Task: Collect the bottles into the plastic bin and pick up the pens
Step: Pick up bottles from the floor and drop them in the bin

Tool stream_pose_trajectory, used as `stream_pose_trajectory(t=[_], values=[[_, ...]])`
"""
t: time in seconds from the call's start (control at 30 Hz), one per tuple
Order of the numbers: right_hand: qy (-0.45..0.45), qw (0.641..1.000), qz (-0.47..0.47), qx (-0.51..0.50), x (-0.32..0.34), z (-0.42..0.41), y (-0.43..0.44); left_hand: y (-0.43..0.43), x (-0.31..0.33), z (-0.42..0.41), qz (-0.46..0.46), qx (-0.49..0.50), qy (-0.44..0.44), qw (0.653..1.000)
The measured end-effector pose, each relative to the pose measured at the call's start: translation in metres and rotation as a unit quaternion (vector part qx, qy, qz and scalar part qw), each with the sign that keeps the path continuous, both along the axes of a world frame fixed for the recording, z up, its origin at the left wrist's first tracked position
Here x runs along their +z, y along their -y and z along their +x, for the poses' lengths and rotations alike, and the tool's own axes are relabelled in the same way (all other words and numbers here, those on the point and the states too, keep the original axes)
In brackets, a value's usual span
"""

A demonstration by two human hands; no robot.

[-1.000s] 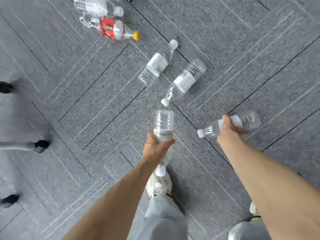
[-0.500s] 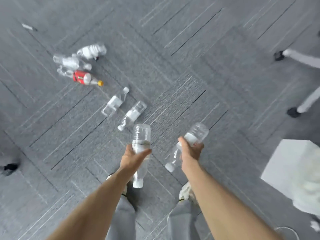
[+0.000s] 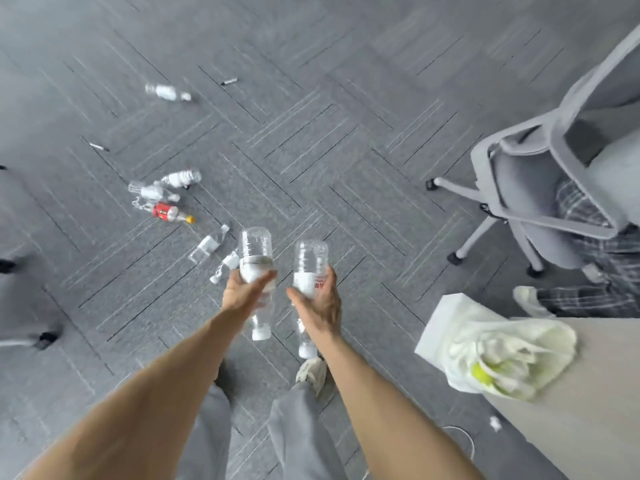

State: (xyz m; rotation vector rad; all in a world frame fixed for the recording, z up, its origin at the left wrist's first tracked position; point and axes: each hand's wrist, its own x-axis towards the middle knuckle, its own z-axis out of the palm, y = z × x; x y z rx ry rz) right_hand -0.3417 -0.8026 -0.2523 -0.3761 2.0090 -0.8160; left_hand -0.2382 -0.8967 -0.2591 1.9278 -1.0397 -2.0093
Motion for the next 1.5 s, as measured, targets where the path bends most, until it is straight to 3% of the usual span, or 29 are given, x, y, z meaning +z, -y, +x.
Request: stream_pose_trajectory(t=[0.2, 0.43, 0.67, 0.83, 1.03, 1.5], values=[[0.006, 0.997, -0.073, 0.035, 0.107, 0.012, -0.02, -0.031, 0.106, 0.04, -0.102, 0.018, -0.011, 0.995], [0.041, 0.976, -0.21, 0.041, 0.173, 0.1, -0.01, -0.068, 0.195, 0.13, -0.216, 0.184, -0.047, 0.958], [0.077, 0.944, -0.245, 0.205, 0.208, 0.248, -0.073, -0.193, 0.243, 0.304, -0.273, 0.333, -0.055, 0.901], [0.16, 0.882, -0.236, 0.376, 0.229, 0.375, -0.163, -0.322, 0.249, 0.423, -0.295, 0.47, -0.015, 0.832], [0.217, 0.796, -0.206, 0.527, 0.236, 0.502, -0.245, -0.437, 0.249, 0.507, -0.297, 0.59, 0.019, 0.75], [0.281, 0.623, -0.12, 0.72, 0.206, 0.781, -0.306, -0.559, 0.22, 0.709, -0.252, 0.784, 0.126, 0.553]])
